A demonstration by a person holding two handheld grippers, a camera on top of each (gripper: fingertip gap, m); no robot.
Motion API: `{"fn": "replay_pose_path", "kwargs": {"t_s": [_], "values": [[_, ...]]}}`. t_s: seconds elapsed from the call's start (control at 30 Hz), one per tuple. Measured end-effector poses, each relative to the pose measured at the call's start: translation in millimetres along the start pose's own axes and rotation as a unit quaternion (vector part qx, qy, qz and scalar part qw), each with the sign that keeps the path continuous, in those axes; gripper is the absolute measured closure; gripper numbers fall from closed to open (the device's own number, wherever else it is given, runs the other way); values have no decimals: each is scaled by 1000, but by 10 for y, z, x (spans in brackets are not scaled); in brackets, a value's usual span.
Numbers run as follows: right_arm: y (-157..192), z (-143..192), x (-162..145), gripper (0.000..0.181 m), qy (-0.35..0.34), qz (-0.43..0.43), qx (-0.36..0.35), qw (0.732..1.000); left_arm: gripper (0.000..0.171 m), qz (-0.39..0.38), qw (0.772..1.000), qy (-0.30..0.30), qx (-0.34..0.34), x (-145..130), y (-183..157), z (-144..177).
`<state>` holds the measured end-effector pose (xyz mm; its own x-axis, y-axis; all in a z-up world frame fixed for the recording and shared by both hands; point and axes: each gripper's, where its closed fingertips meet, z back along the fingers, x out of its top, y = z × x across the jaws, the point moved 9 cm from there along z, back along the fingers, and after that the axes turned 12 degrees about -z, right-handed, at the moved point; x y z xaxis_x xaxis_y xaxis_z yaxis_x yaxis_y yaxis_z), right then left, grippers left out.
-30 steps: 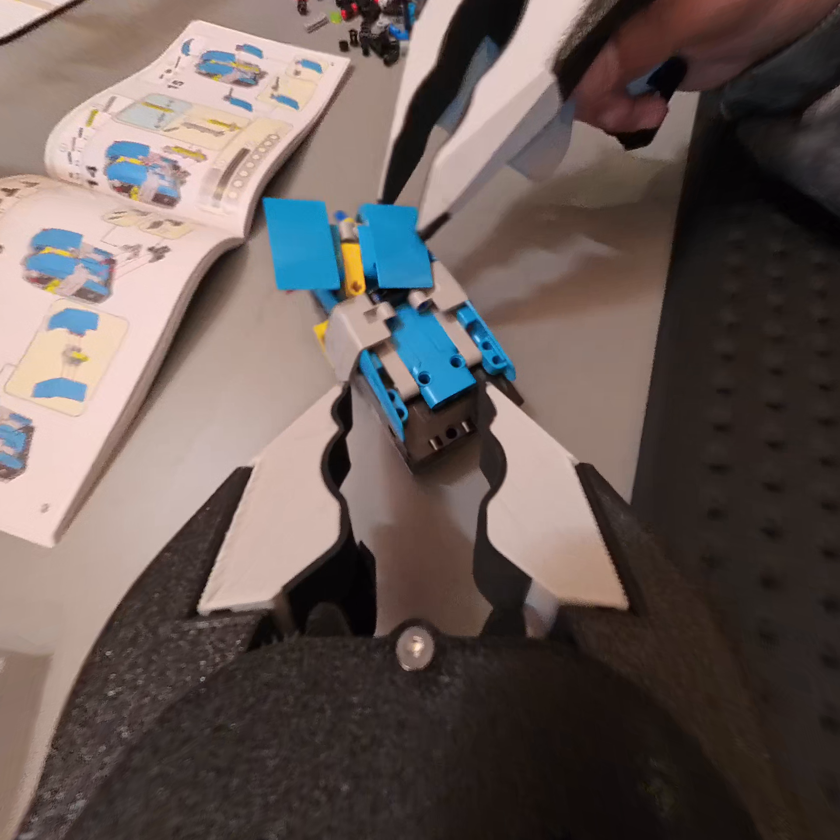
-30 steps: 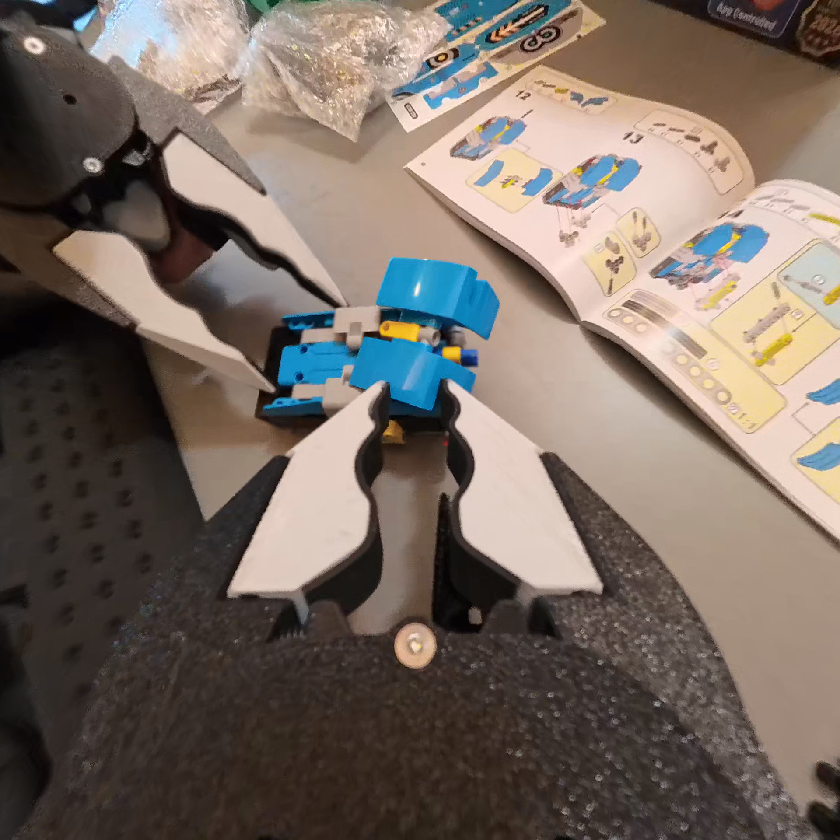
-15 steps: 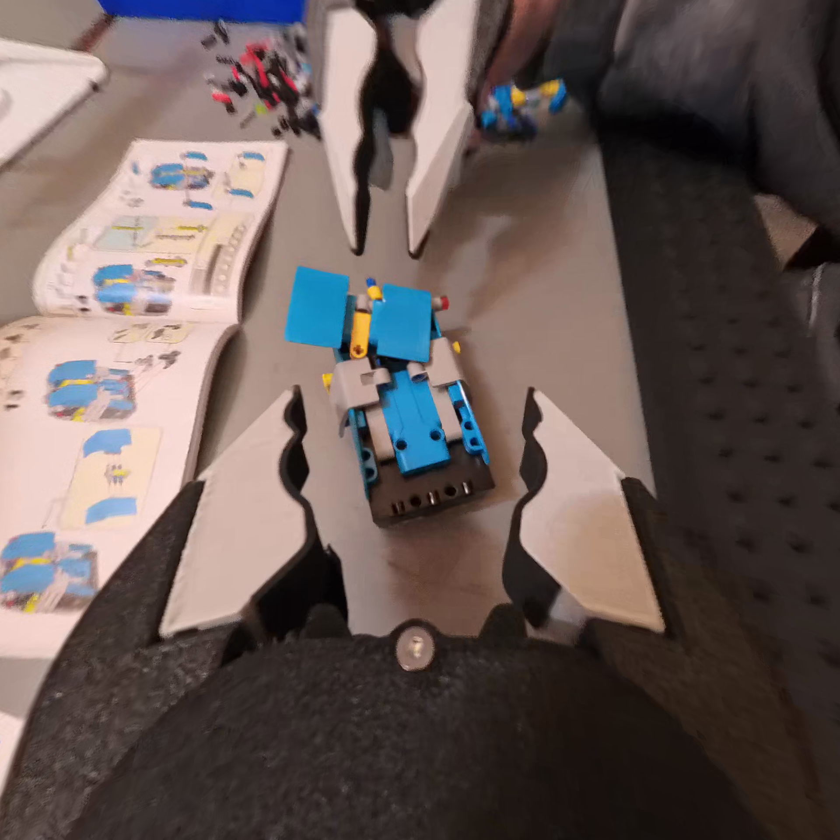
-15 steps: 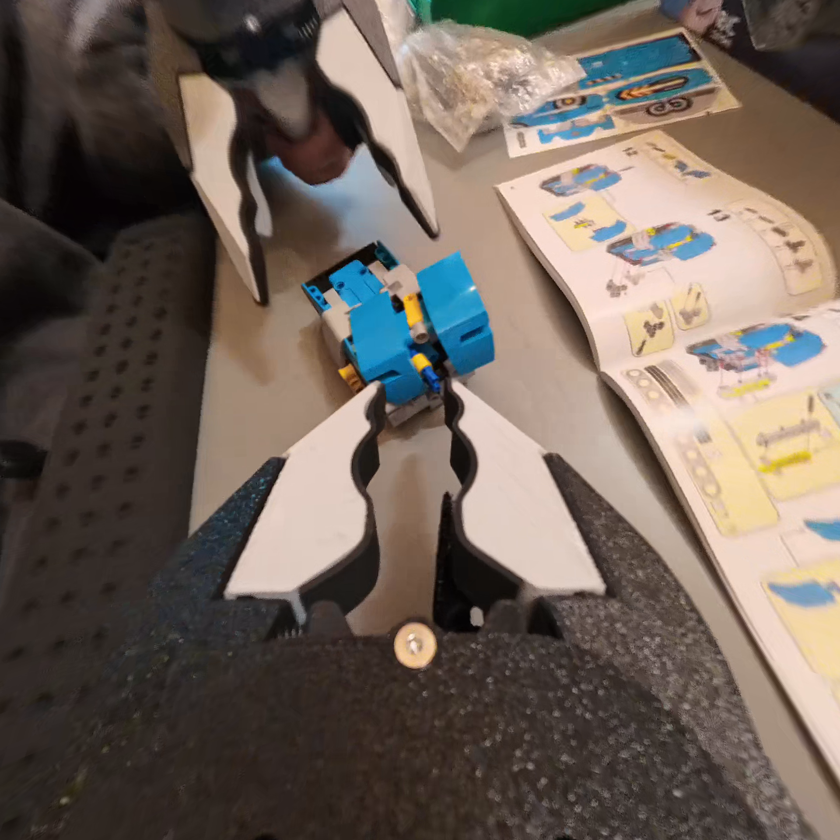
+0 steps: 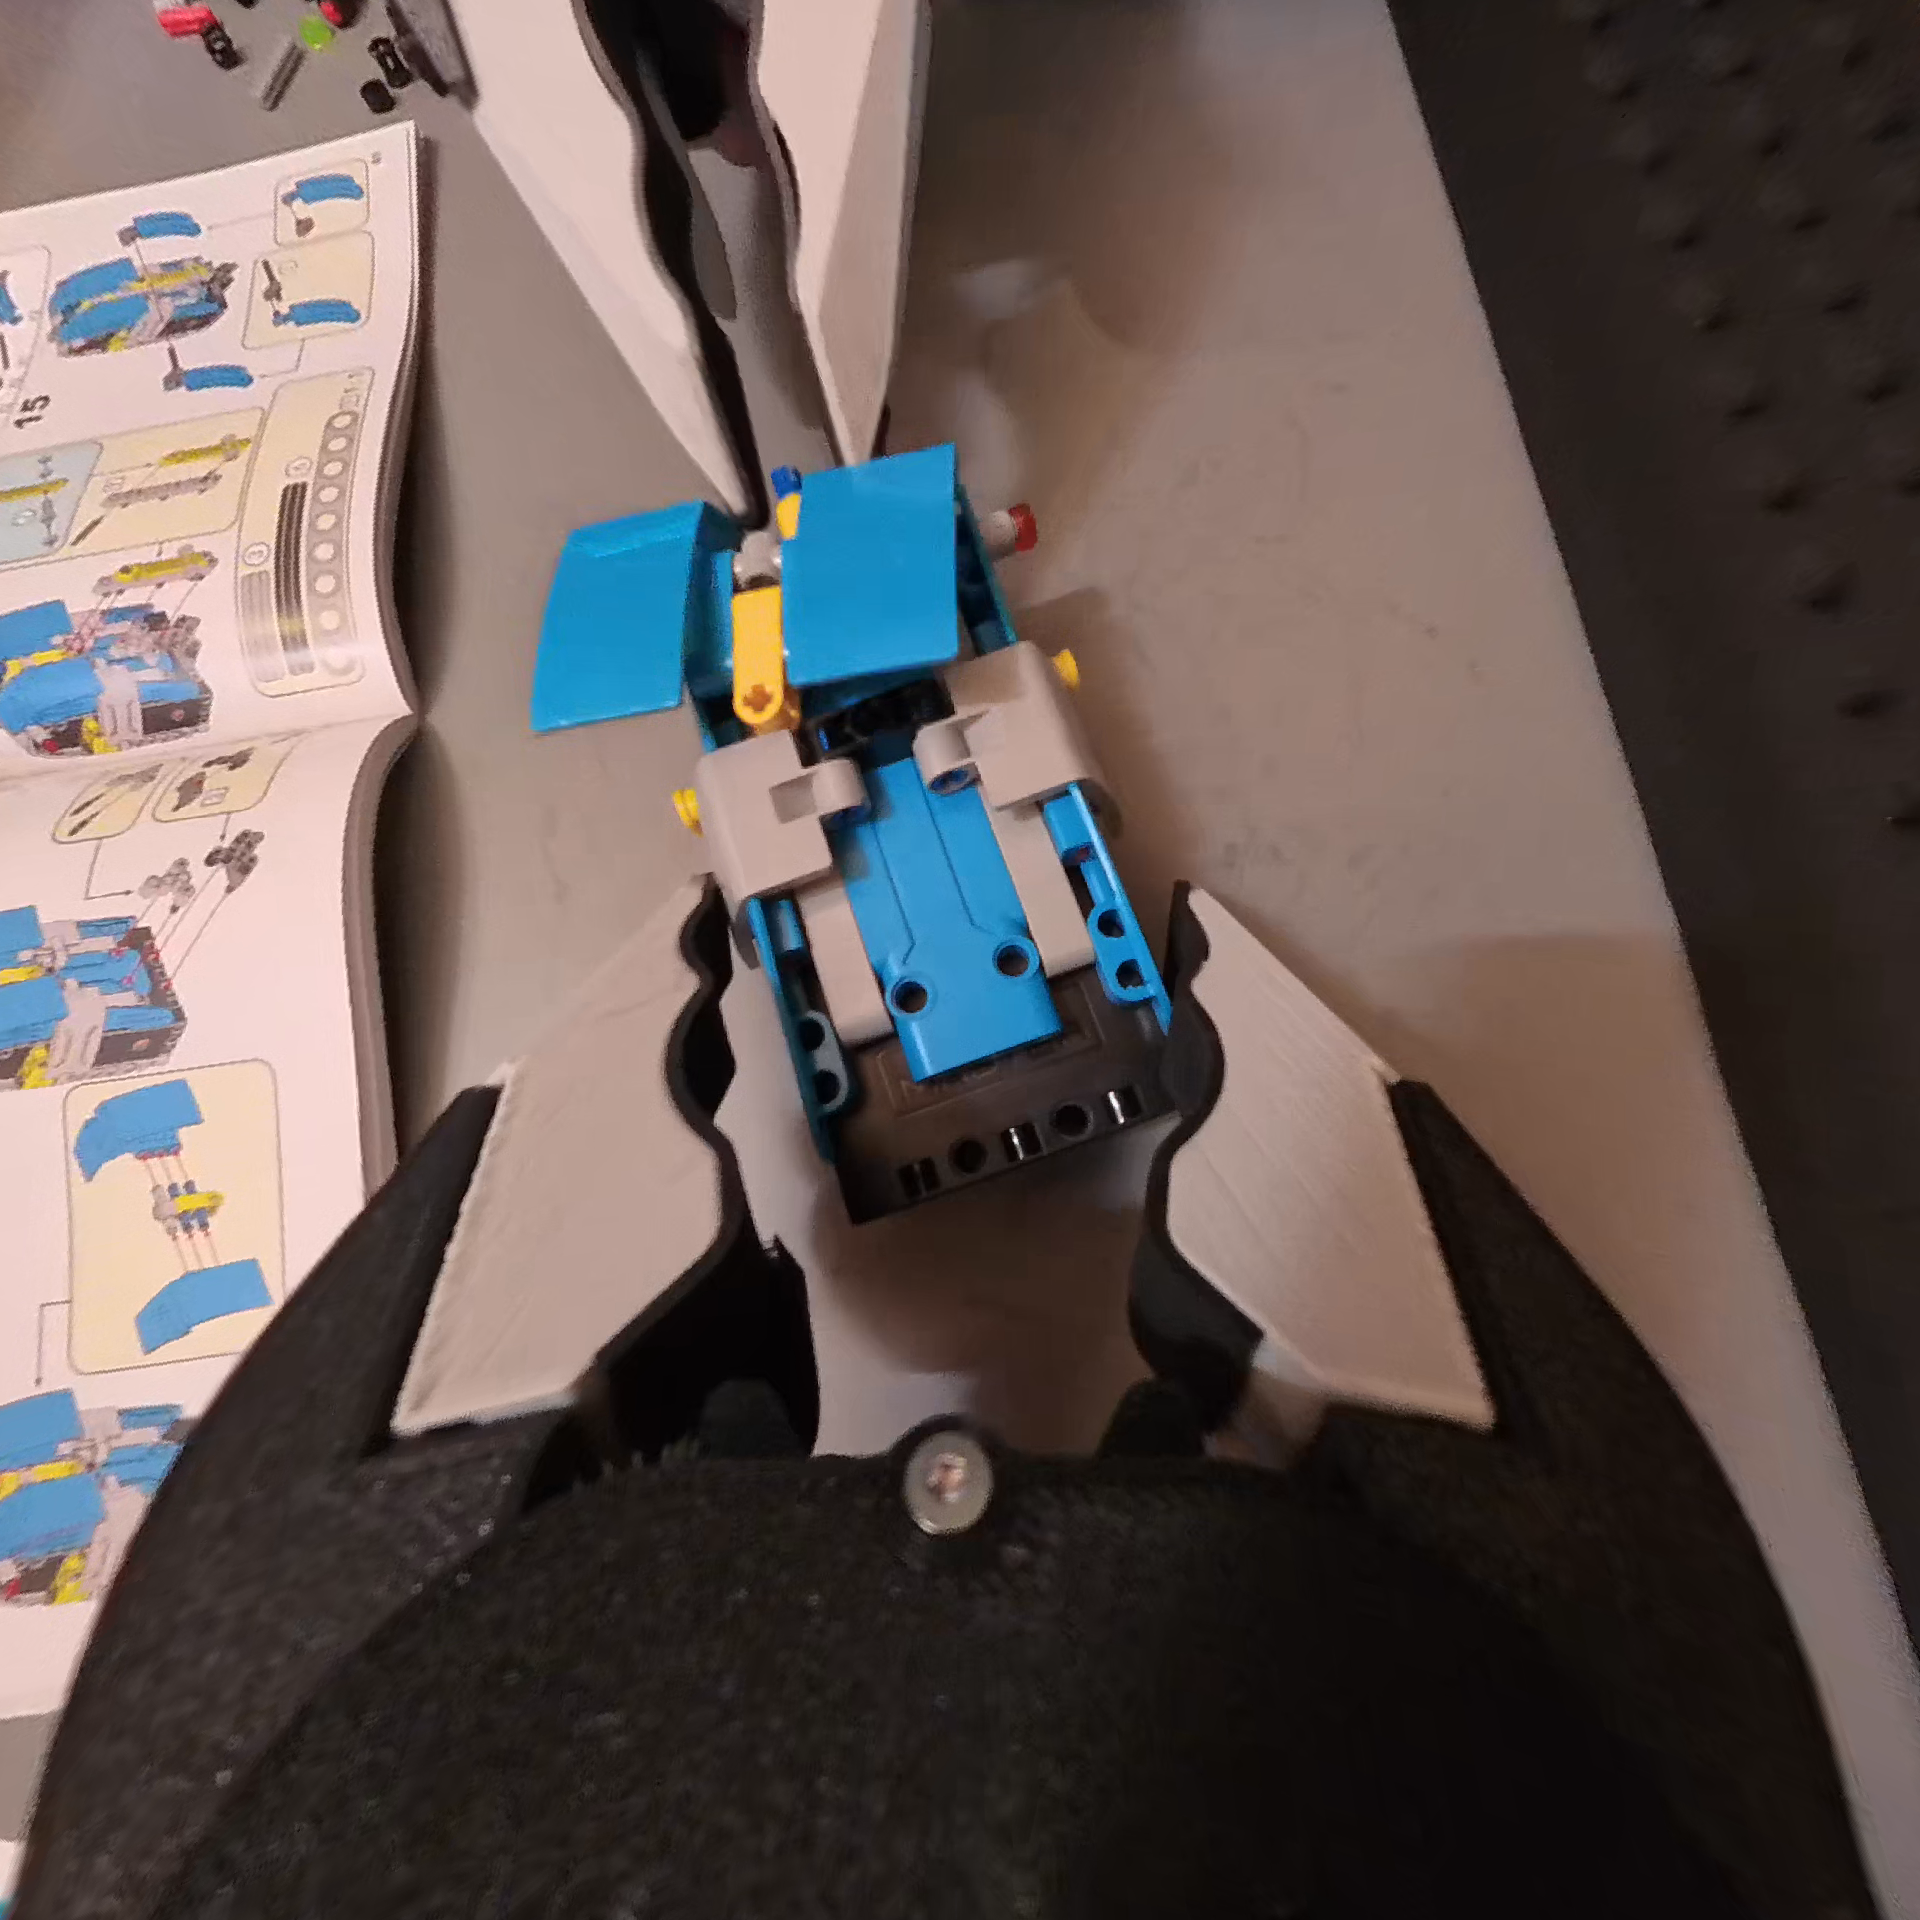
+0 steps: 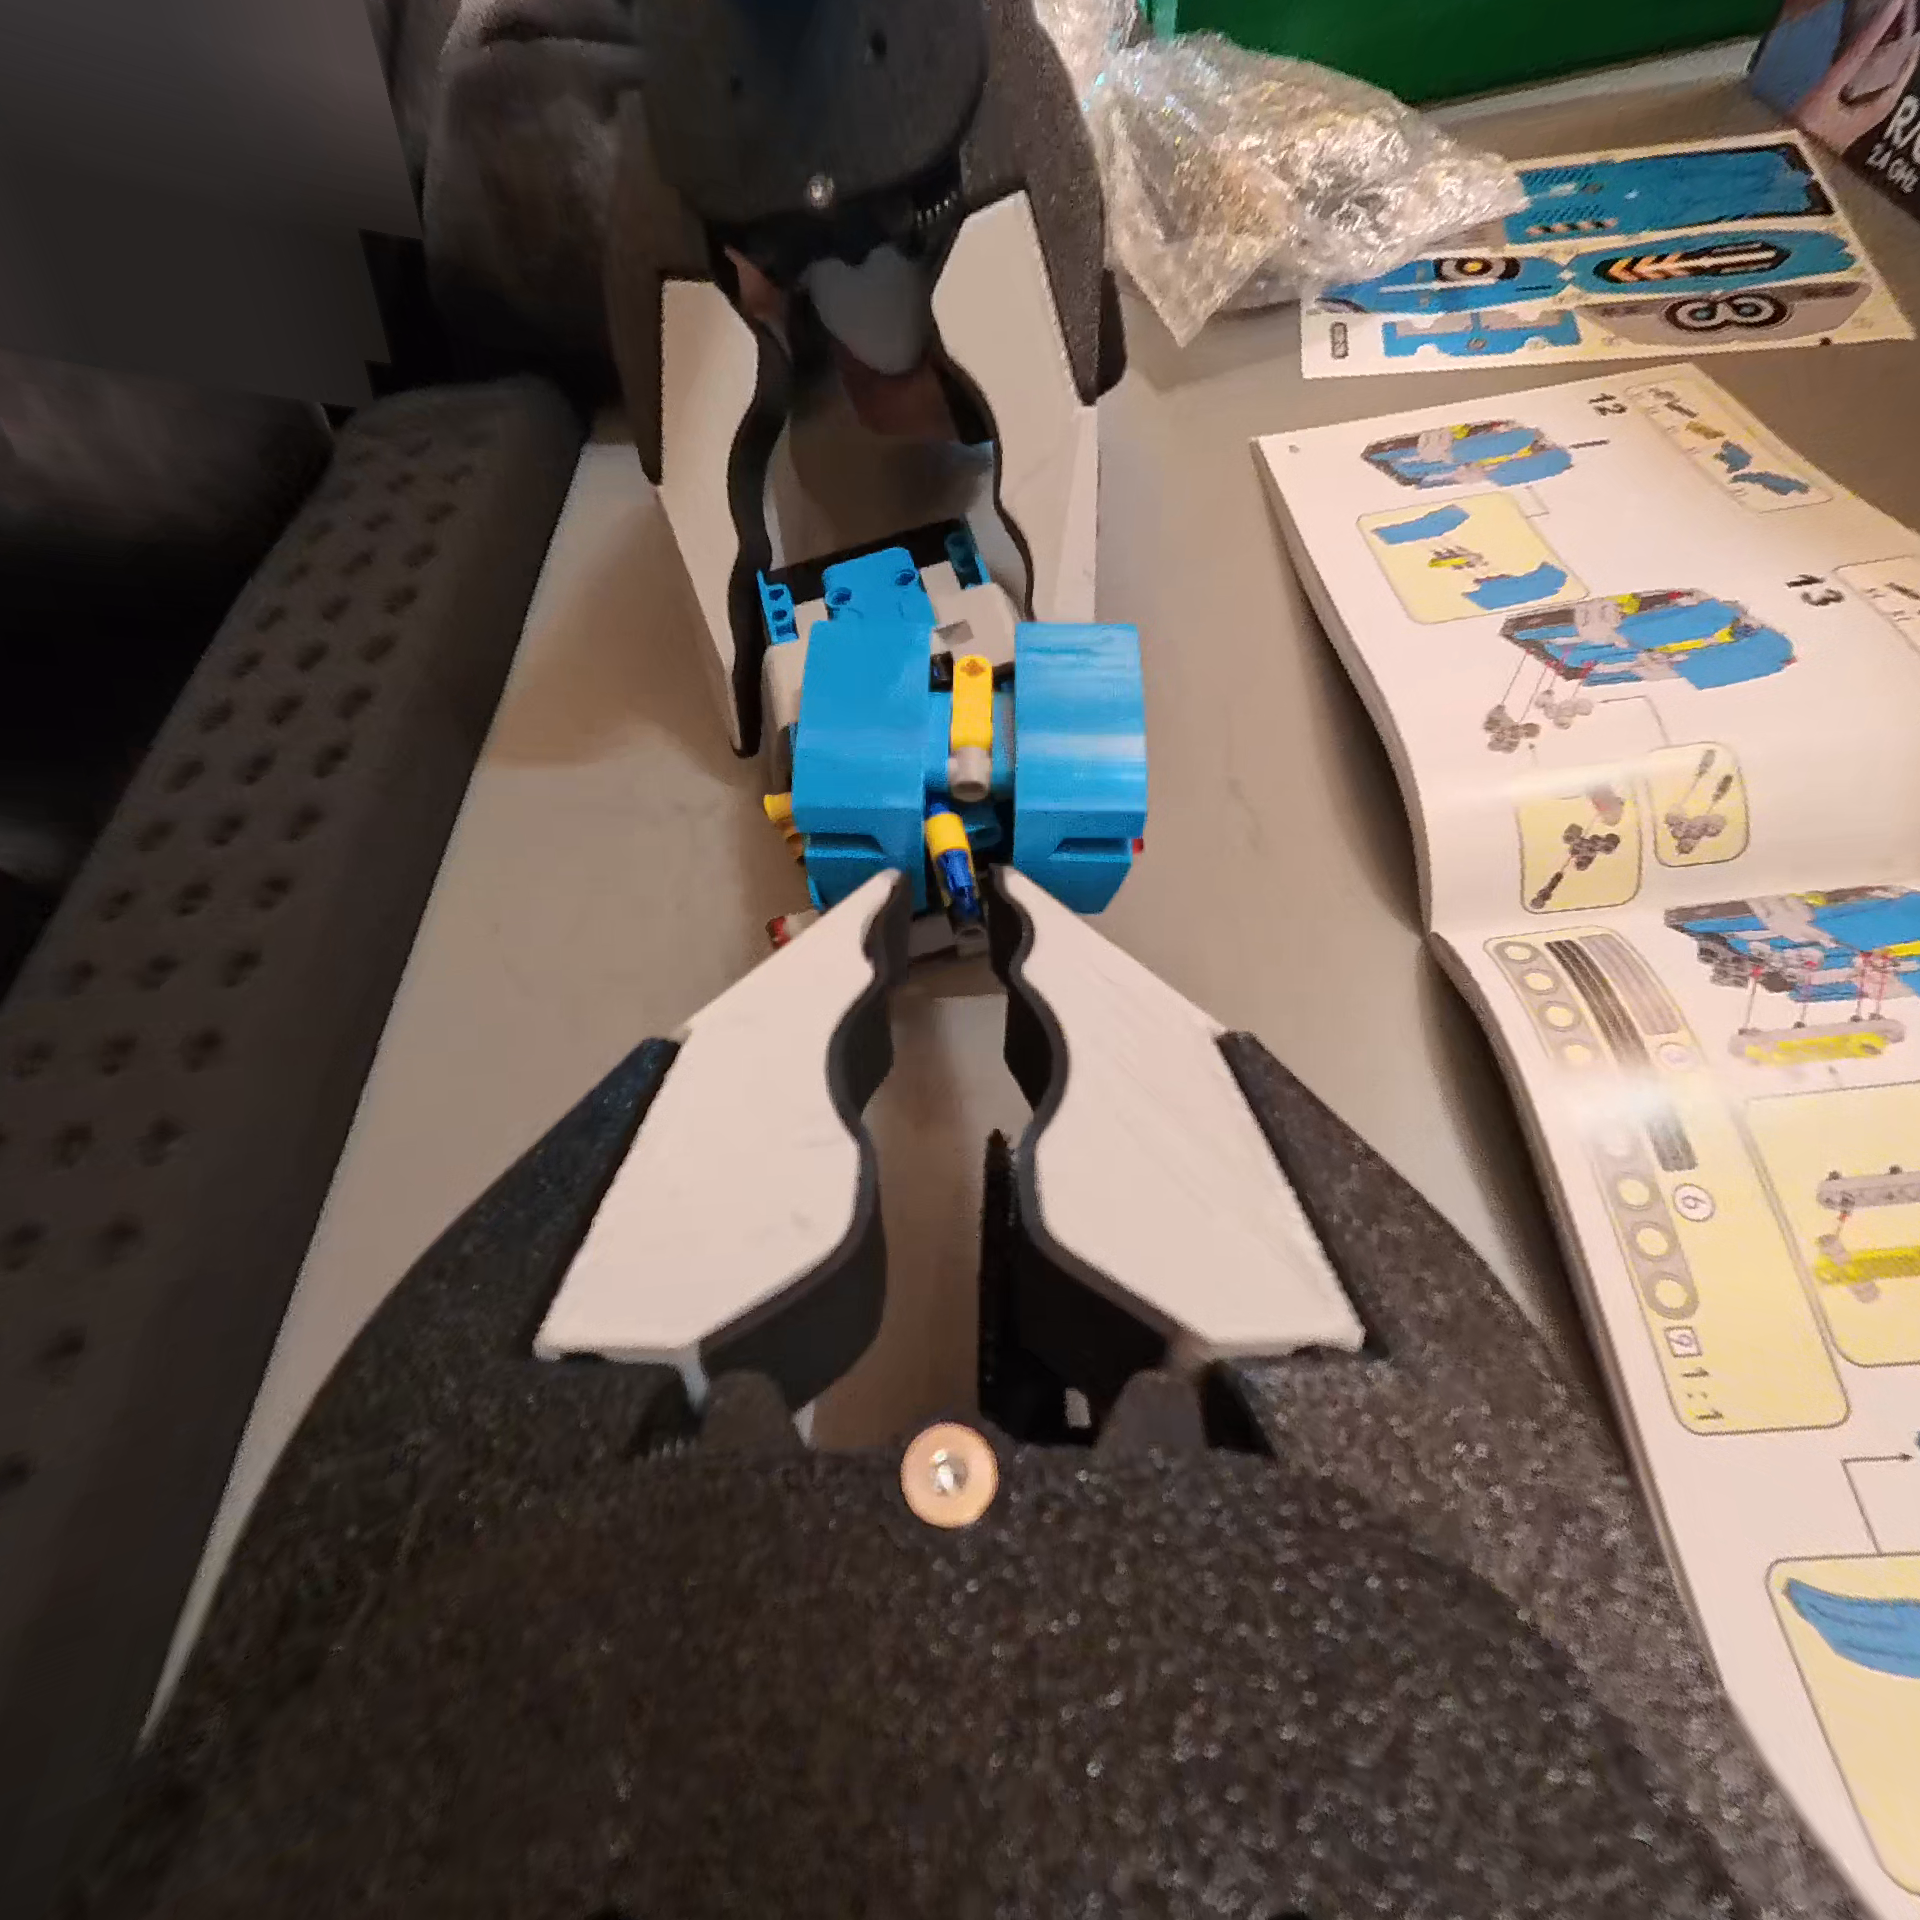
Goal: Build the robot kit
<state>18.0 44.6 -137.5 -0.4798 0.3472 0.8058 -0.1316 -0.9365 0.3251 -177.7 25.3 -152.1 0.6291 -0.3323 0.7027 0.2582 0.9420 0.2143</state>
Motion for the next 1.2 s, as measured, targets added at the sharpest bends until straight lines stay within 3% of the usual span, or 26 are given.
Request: {"fn": "replay_pose_path", "kwargs": {"t_s": [0.1, 0.43, 0.83, 1.03, 1.13, 1.2], "values": [[21, 2, 21, 177, 8, 8, -4, 1000, 88, -8, 1000, -4, -12, -9, 9, 4], [63, 41, -31, 178, 27, 14, 25, 999, 97, 1, 999, -27, -26, -70, 29, 33], [80, 85, -49, 176, 20, -12, 0, 1000, 95, 14, 999, -23, -19, -42, 16, 34], [70, 179, -20, 143, 4, -32, -24, 999, 89, 60, 993, -101, -15, 70, 134, 235], [105, 173, 72, 95, -41, -47, -34, 997, 86, 45, 997, -68, -16, 44, 54, 139], [181, 49, 112, 92, -40, -52, -26, 998, 86, 30, 999, -43, -4, 25, -11, 81]]}}
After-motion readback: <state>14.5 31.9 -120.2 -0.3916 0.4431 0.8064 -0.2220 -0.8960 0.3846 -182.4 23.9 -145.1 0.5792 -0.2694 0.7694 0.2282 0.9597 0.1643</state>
